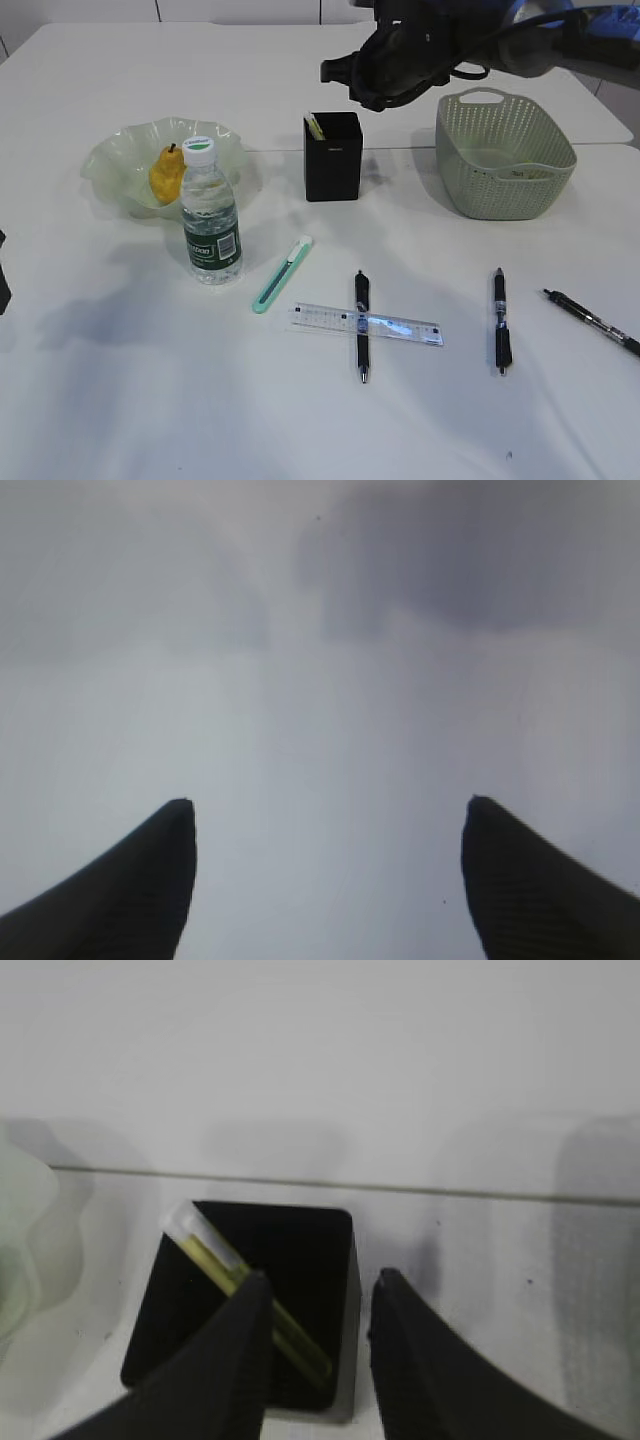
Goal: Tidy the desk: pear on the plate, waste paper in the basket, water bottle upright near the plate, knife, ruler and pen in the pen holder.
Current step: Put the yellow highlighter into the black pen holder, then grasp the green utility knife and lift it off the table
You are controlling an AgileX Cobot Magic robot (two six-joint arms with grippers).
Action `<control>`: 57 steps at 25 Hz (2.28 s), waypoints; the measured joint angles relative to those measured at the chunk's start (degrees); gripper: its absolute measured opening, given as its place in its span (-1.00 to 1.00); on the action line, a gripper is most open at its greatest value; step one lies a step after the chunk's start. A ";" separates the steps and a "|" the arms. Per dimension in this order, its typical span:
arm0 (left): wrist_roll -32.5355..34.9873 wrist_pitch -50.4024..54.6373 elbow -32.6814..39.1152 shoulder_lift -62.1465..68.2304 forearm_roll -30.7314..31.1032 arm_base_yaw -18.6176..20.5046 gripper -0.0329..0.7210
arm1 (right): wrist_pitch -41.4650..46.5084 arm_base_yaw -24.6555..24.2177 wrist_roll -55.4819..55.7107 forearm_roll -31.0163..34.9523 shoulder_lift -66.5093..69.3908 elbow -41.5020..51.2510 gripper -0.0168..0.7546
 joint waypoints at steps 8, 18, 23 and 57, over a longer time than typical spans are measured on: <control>0.00 0.94 0.00 0.00 0.00 0.00 0.65 | 19.96 0.00 -19.63 17.04 -2.21 -2.25 -0.30; 0.48 0.60 0.00 -0.25 0.00 0.00 0.65 | 39.73 -3.06 -22.13 17.85 -8.60 -2.47 -0.30; 0.48 0.60 0.00 -3.52 0.00 0.00 0.65 | 41.34 -5.92 -22.13 17.42 -13.44 0.17 -0.31; 0.48 3.11 0.00 -10.58 -0.14 0.00 0.47 | 41.78 -6.18 -26.02 18.97 -35.16 28.07 -0.32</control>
